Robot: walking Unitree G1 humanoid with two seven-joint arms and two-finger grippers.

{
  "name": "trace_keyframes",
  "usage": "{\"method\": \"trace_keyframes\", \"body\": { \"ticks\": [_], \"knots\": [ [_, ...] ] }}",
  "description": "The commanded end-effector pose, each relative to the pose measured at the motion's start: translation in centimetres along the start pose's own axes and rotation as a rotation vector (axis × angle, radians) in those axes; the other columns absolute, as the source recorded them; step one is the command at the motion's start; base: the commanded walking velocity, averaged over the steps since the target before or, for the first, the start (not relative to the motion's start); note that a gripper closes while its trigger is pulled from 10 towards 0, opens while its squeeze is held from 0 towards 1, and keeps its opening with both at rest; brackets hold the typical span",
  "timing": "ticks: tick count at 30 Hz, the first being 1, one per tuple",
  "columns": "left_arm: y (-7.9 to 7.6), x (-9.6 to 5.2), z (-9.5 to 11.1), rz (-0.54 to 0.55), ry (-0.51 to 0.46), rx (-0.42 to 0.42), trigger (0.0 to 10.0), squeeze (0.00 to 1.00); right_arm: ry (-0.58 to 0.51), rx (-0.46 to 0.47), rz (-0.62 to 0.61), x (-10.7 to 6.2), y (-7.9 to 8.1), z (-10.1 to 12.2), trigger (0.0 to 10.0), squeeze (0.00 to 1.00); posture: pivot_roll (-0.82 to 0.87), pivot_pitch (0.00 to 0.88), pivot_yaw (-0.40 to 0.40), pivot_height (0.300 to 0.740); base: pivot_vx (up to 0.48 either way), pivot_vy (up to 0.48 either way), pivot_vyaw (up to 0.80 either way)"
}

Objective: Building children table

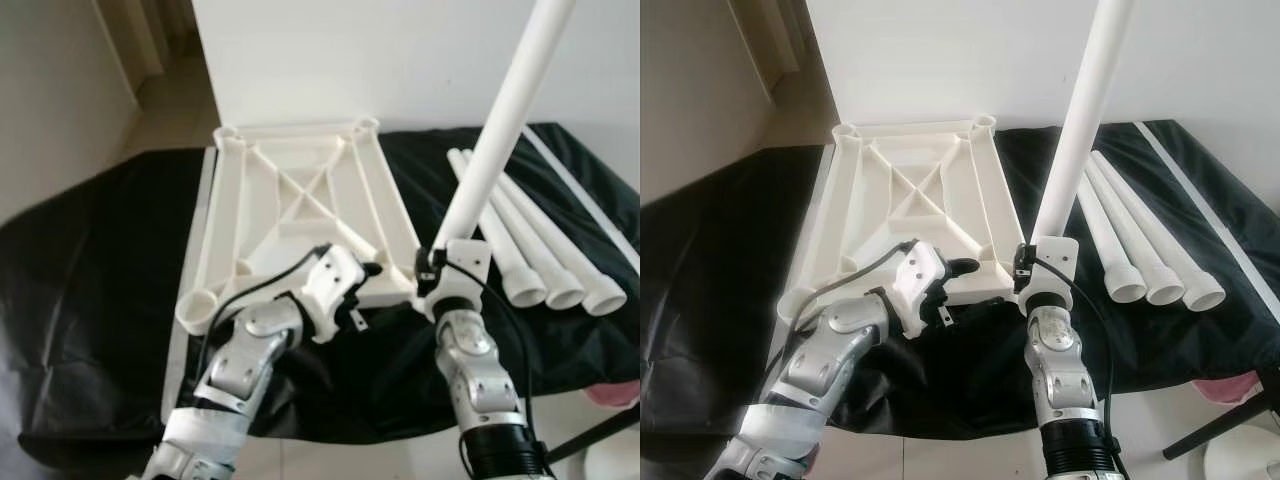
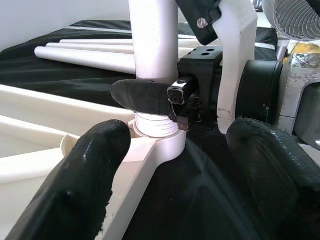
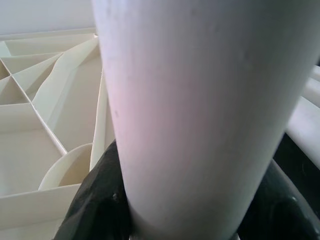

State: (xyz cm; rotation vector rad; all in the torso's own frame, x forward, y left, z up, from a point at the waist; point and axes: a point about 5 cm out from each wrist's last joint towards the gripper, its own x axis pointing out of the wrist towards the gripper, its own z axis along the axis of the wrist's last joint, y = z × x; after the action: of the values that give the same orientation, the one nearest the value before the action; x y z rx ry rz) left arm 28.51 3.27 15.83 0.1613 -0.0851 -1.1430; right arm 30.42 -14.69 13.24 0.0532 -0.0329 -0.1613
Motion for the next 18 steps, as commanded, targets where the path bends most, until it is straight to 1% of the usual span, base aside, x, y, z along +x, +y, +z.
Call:
{"method": "trace_keyframes", "body": {
  "ticks": [1, 5, 15, 16, 18],
  "knots": [
    [-0.03, 0.0, 0.04, -0.001, 0.004, -0.001, 10.0, 0.0, 0.06, 0.021, -0.037, -0.15, -0.28, -0.99, 10.0, 0.0, -0.09, 0.0, 0.036, 0.74, 0.0, 0.0, 0.0],
    [-0.03, 0.0, 0.07, 0.003, 0.002, -0.002, 10.0, 0.0, 0.062, 0.022, -0.041, -0.33, 0.21, -0.98, 10.0, 0.0, -0.09, 0.0, 0.035, 0.74, 0.0, 0.0, 0.0],
    [-0.13, 0.04, 0.08, 0.001, 0.001, -0.001, 10.0, 0.0, 0.06, 0.017, -0.04, -0.33, 0.07, -0.89, 10.0, 0.0, -0.09, 0.0, 0.033, 0.74, 0.0, 0.0, 0.0],
    [-0.1, 0.05, 0.11, 0.001, -0.001, 0.0, 10.0, 0.0, 0.054, 0.012, -0.039, -0.32, -0.26, -0.84, 10.0, 0.77, -0.09, 0.0, 0.036, 0.74, 0.0, 0.0, 0.0],
    [-0.1, 0.05, 0.11, 0.001, -0.002, 0.0, 10.0, 0.0, 0.053, 0.011, -0.039, -0.32, -0.35, -0.83, 10.0, 0.77, -0.09, 0.0, 0.036, 0.74, 0.0, 0.0, 0.0]
  ]
}}
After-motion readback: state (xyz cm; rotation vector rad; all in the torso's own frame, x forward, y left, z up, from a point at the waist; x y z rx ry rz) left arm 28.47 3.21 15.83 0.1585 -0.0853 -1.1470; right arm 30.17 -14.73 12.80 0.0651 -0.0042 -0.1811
